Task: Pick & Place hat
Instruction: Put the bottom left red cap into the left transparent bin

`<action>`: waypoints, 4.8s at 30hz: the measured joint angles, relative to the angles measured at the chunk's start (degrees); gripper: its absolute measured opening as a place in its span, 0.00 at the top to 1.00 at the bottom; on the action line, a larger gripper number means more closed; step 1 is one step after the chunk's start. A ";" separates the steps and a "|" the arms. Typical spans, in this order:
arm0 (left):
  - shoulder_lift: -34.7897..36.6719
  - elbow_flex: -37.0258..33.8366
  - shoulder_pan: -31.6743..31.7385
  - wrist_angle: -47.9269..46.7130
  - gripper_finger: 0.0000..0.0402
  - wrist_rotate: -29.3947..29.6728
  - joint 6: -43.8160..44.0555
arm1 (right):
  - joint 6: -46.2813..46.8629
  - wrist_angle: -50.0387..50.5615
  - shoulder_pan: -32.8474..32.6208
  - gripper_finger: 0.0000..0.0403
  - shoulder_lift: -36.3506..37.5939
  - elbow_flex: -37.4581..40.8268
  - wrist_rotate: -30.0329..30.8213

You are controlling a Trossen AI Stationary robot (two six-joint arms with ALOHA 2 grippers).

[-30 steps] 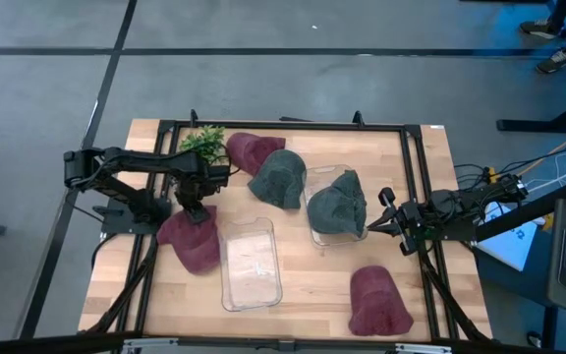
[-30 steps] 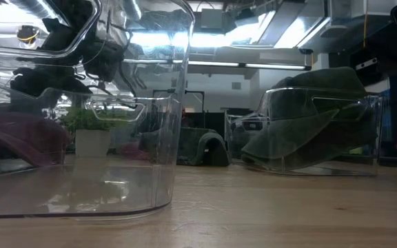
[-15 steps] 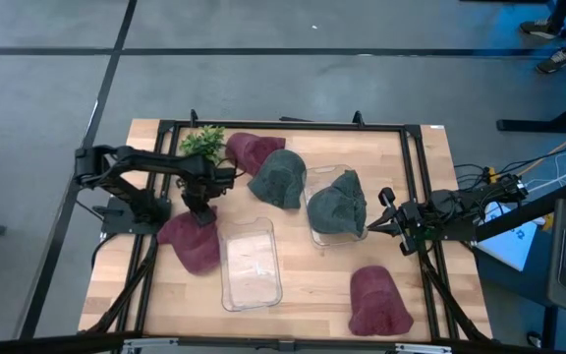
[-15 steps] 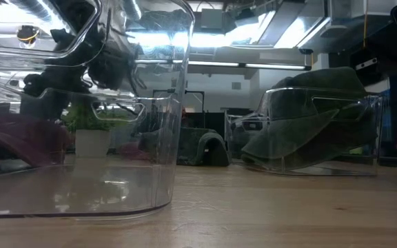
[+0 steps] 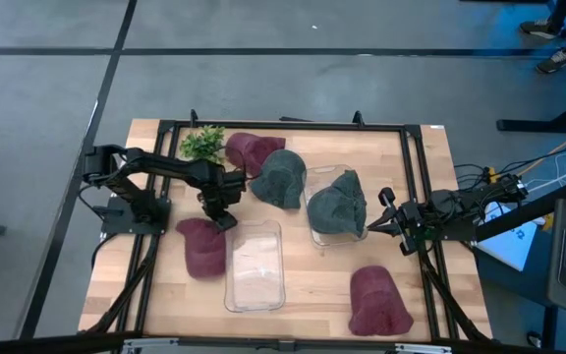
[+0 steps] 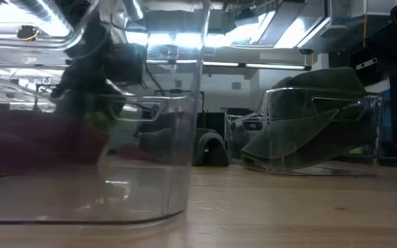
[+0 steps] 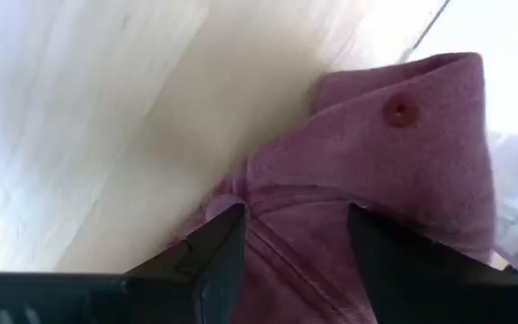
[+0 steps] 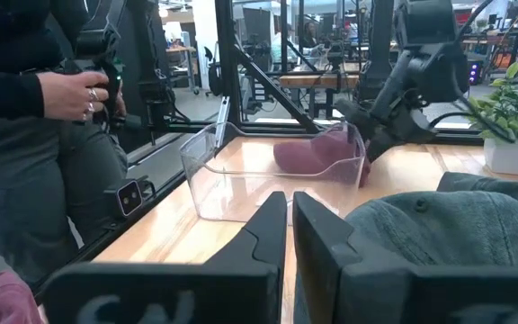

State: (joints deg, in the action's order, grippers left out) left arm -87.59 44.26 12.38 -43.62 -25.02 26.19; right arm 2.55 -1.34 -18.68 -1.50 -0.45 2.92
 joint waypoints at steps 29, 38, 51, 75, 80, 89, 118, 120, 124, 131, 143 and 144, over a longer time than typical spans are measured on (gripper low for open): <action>2.84 7.53 -6.40 -10.79 0.33 20.27 -30.94 | 0.00 0.00 0.00 0.94 0.02 0.00 0.00; 2.32 2.77 -6.46 -3.54 0.30 18.48 -31.63 | -0.02 0.00 0.01 0.94 0.01 0.00 0.01; 2.35 -4.35 -6.45 8.14 0.30 16.47 -31.50 | 0.00 -0.02 0.02 0.94 0.01 0.00 0.01; 2.59 -5.72 -6.40 10.28 0.90 15.87 -28.38 | -0.01 -0.01 0.02 0.94 0.00 0.00 0.00; 4.36 -6.03 -6.52 7.76 0.97 15.42 -27.22 | -0.01 -0.02 0.00 0.94 0.02 0.00 0.00; 12.29 -5.96 -6.49 3.95 0.98 14.36 -16.93 | -0.02 -0.01 0.00 0.94 0.00 0.00 0.00; 41.93 -5.79 -6.45 -0.80 0.98 13.30 15.79 | 0.00 -0.02 0.02 0.94 0.02 0.00 0.02; 43.56 -5.79 -6.46 -0.76 0.98 13.28 17.40 | 0.00 -0.02 0.02 0.94 0.00 0.00 0.00; 46.07 -5.76 -7.08 -0.78 0.98 13.36 19.76 | 0.00 0.00 0.01 0.94 0.02 0.00 0.00; 48.26 -5.76 -10.22 -0.69 0.98 13.34 22.35 | 0.00 -0.02 0.00 0.94 0.02 0.00 0.02; 50.80 -1.28 -16.45 -1.16 0.98 16.03 21.72 | 0.00 0.00 0.01 0.94 0.02 0.00 0.00; 50.61 -0.19 -16.98 -1.61 0.98 17.30 21.69 | 0.00 0.00 0.02 0.94 0.02 0.00 0.00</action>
State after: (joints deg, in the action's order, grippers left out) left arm -36.98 44.07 -4.60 -45.23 -7.72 47.88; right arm 2.54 -1.34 -18.65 -1.48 -0.45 2.92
